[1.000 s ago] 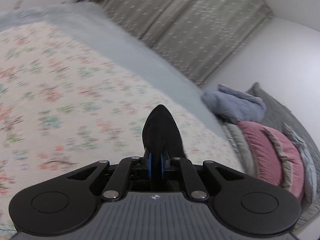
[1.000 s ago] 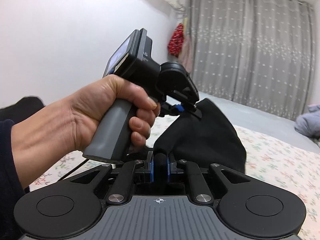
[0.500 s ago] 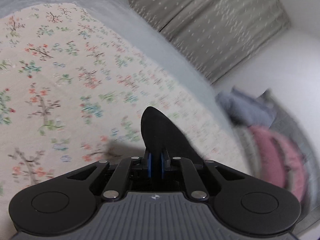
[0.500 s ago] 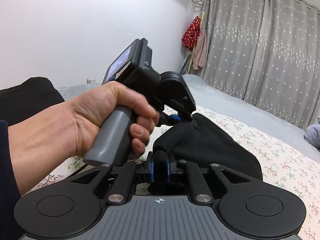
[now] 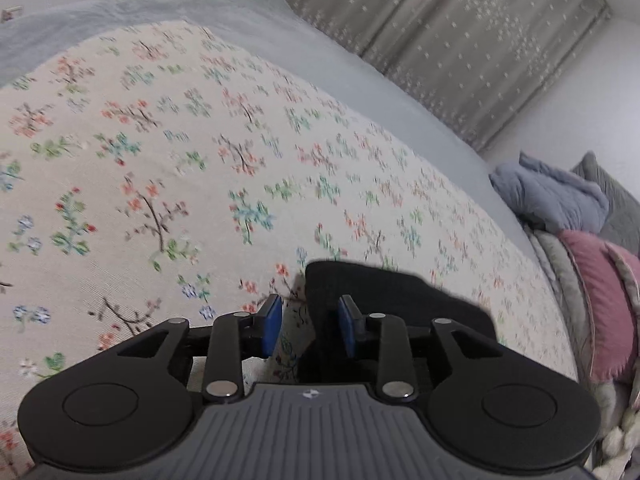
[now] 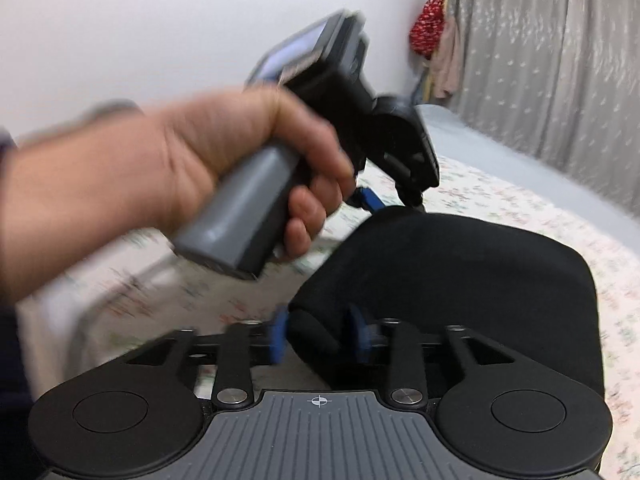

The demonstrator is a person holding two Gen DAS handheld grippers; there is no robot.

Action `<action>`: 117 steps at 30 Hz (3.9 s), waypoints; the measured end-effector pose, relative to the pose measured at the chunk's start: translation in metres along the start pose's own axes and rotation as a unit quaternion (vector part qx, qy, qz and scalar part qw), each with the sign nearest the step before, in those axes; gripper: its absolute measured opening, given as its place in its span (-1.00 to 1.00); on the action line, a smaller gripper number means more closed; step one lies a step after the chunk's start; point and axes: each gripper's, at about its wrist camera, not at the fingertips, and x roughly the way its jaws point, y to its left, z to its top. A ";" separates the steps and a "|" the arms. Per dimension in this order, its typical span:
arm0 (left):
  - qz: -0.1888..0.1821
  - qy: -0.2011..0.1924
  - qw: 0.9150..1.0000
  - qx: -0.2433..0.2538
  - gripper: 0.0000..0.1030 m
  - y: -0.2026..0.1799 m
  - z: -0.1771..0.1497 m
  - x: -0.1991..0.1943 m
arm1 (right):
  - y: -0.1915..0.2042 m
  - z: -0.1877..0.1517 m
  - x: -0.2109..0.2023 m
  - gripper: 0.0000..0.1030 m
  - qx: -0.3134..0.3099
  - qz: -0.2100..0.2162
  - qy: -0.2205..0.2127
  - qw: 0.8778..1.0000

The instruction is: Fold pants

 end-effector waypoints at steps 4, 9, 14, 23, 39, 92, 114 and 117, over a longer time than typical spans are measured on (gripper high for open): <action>0.017 -0.057 0.998 0.022 -0.11 -0.007 0.003 -0.027 | -0.028 0.011 -0.056 0.34 0.041 0.032 -0.060 0.997; -0.012 -0.061 0.998 0.022 -0.11 -0.016 -0.003 -0.042 | -0.076 0.003 -0.076 0.36 0.044 -0.034 -0.056 0.997; -0.044 -0.049 0.995 0.077 -0.11 -0.058 -0.028 -0.046 | -0.128 -0.013 -0.056 0.35 0.124 -0.075 -0.035 0.989; 0.024 -0.006 0.987 0.161 -0.09 -0.081 -0.057 -0.016 | -0.104 -0.061 0.004 0.41 0.129 -0.089 0.027 0.987; 0.050 -0.026 0.993 0.103 0.70 -0.064 -0.049 -0.037 | -0.160 -0.050 -0.018 0.41 0.219 -0.058 0.001 0.974; -0.114 0.043 0.992 -0.018 0.30 -0.102 -0.051 0.016 | -0.252 -0.026 -0.048 -0.61 0.323 0.021 -0.043 0.945; -0.070 0.052 0.995 0.054 0.55 -0.223 -0.103 0.133 | -0.447 -0.123 -0.060 -0.33 0.401 0.035 0.037 0.915; -0.077 0.061 0.994 0.039 0.63 -0.215 -0.100 0.135 | -0.450 -0.114 -0.065 -0.25 0.381 0.020 0.051 0.923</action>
